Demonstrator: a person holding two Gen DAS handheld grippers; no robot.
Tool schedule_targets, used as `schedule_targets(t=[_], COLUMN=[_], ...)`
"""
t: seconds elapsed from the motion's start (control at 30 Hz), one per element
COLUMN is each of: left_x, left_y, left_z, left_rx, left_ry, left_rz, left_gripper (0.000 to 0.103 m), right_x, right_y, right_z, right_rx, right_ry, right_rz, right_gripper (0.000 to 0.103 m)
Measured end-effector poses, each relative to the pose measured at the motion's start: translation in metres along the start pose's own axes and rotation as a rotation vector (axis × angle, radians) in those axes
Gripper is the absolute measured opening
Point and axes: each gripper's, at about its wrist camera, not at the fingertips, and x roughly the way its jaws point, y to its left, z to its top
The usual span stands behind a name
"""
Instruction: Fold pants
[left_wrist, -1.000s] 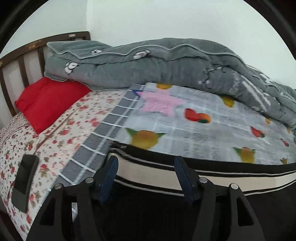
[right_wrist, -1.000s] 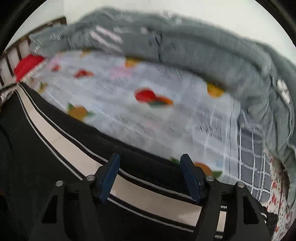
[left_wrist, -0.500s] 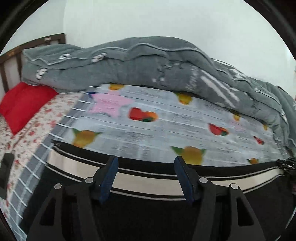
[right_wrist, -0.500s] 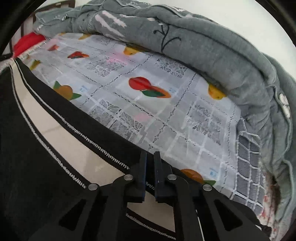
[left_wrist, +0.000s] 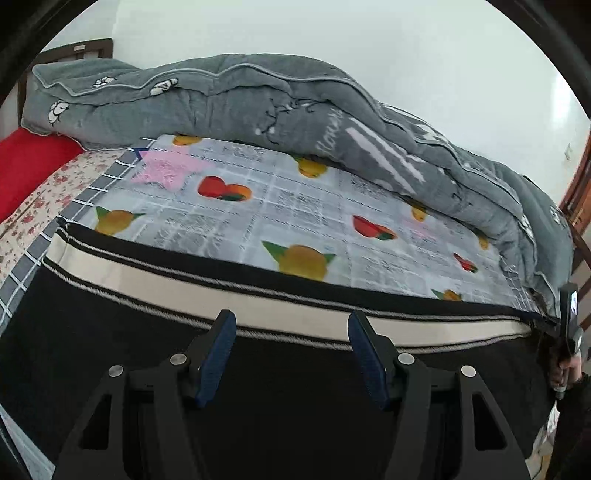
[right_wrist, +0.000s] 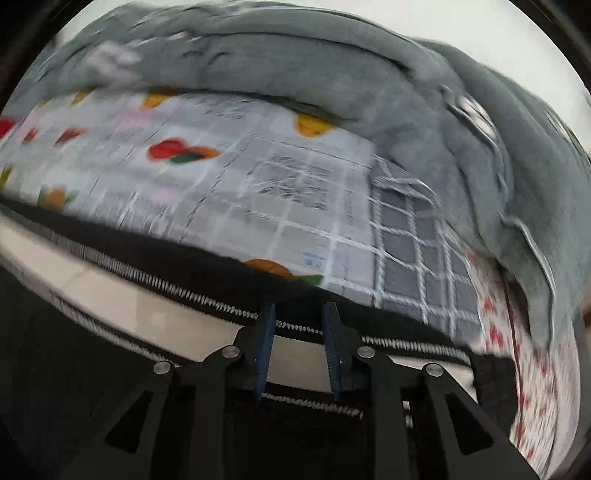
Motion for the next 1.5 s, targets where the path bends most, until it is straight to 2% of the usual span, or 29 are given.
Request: schedule_targets(t=[0.1, 0.23, 0.33, 0.43, 0.6, 0.73, 0.8, 0.93, 1.0, 1.07, 1.2, 1.3, 1.4, 1.43, 1.5], left_x=[-0.013, -0.024, -0.03, -0.039, -0.063, -0.092, -0.1, -0.113, -0.116, -0.119, -0.11, -0.098, -0.089, -0.091, -0.099], left_y=[-0.006, -0.005, -0.005, -0.005, 0.001, 0.012, 0.032, 0.098, 0.13, 0.153, 0.196, 0.22, 0.23, 0.236, 0.243], left_z=[-0.013, -0.039, -0.059, -0.08, -0.121, -0.145, -0.151, -0.148, -0.144, -0.134, -0.109, -0.093, -0.082, -0.08, -0.078], left_rx=[0.048, 0.052, 0.054, 0.056, -0.001, -0.021, -0.068, -0.282, -0.391, -0.439, -0.518, -0.573, -0.62, -0.633, -0.619], left_ry=[-0.013, 0.008, 0.022, 0.029, 0.044, -0.019, -0.027, -0.039, -0.062, -0.095, -0.159, -0.17, -0.146, -0.149, -0.213], left_rz=[0.031, 0.013, -0.006, -0.023, -0.14, -0.145, -0.099, -0.033, -0.068, -0.118, -0.103, -0.101, -0.076, -0.055, -0.082], left_gripper=[0.061, 0.061, 0.061, 0.061, 0.061, 0.061, 0.061, 0.061, 0.061, 0.061, 0.06, 0.048, 0.021, 0.009, 0.009], right_x=[-0.025, -0.07, -0.098, -0.113, -0.126, -0.127, -0.128, -0.136, -0.14, -0.145, -0.15, -0.157, -0.162, -0.162, -0.161], right_y=[0.0, 0.003, 0.008, 0.017, 0.032, 0.045, 0.051, 0.063, 0.068, 0.072, 0.076, 0.078, 0.076, 0.074, 0.074], right_z=[-0.008, -0.035, -0.061, -0.083, -0.123, -0.142, -0.146, -0.153, -0.157, -0.16, -0.165, -0.167, -0.166, -0.165, -0.164], right_rx=[0.061, 0.102, 0.124, 0.121, 0.155, 0.19, 0.196, 0.198, 0.198, 0.206, 0.234, 0.229, 0.245, 0.256, 0.271], right_ry=[-0.05, -0.133, -0.189, -0.194, -0.173, -0.143, -0.132, -0.138, -0.141, -0.141, -0.115, -0.116, -0.121, -0.121, -0.116], right_rz=[-0.021, -0.021, 0.018, 0.028, 0.066, 0.086, 0.085, 0.078, 0.065, 0.053, 0.056, 0.019, 0.006, 0.004, -0.001], right_gripper=[0.027, 0.049, 0.052, 0.053, 0.053, 0.053, 0.053, 0.053, 0.053, 0.052, 0.052, 0.053, 0.053, 0.053, 0.052])
